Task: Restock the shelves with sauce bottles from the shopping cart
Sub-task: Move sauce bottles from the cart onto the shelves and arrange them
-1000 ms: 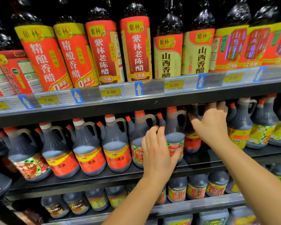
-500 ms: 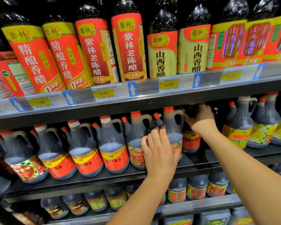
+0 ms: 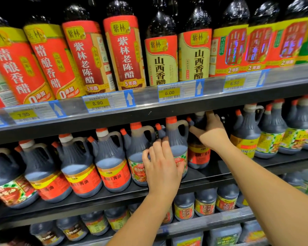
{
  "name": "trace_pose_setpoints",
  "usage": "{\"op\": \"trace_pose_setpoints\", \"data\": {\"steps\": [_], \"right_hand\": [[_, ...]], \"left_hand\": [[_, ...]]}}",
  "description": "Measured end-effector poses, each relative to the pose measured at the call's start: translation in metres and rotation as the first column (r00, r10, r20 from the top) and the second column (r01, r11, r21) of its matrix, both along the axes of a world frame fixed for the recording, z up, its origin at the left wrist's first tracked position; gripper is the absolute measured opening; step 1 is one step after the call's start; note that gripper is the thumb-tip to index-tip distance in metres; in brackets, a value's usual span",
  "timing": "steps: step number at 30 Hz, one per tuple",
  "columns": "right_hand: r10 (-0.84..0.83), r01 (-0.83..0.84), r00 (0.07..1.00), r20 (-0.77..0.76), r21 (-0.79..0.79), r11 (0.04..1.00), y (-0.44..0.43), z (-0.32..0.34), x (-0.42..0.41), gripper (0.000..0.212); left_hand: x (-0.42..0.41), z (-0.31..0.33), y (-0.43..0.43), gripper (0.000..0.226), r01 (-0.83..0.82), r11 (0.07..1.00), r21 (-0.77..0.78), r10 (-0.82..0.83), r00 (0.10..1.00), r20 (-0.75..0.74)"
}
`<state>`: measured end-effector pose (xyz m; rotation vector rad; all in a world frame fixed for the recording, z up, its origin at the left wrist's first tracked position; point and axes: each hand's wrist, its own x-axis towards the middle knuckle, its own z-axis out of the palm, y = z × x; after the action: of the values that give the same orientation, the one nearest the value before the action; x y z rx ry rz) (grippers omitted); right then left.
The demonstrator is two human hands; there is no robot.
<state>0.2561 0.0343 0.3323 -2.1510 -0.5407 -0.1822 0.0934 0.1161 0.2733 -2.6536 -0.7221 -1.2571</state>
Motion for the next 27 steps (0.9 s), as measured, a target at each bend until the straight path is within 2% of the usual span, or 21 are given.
{"op": "trace_pose_setpoints", "data": {"steps": [7, 12, 27], "right_hand": [[0.072, -0.081, 0.993, 0.091, 0.109, 0.991, -0.019, -0.005, -0.014, 0.064], [0.076, -0.090, 0.987, 0.139, 0.098, 0.991, -0.023, -0.008, -0.018, 0.057], [0.066, -0.078, 0.981, 0.182, 0.060, 0.995, -0.026, -0.011, -0.020, 0.073]], "left_hand": [[-0.001, -0.001, 0.001, 0.081, 0.006, 1.000, -0.001, -0.006, 1.000, 0.004], [-0.001, -0.001, 0.001, 0.082, 0.010, 1.000, -0.005, -0.010, 1.000, 0.007], [-0.001, 0.000, 0.001, 0.081, 0.026, 0.998, -0.049, -0.027, 0.999, -0.020]]}}
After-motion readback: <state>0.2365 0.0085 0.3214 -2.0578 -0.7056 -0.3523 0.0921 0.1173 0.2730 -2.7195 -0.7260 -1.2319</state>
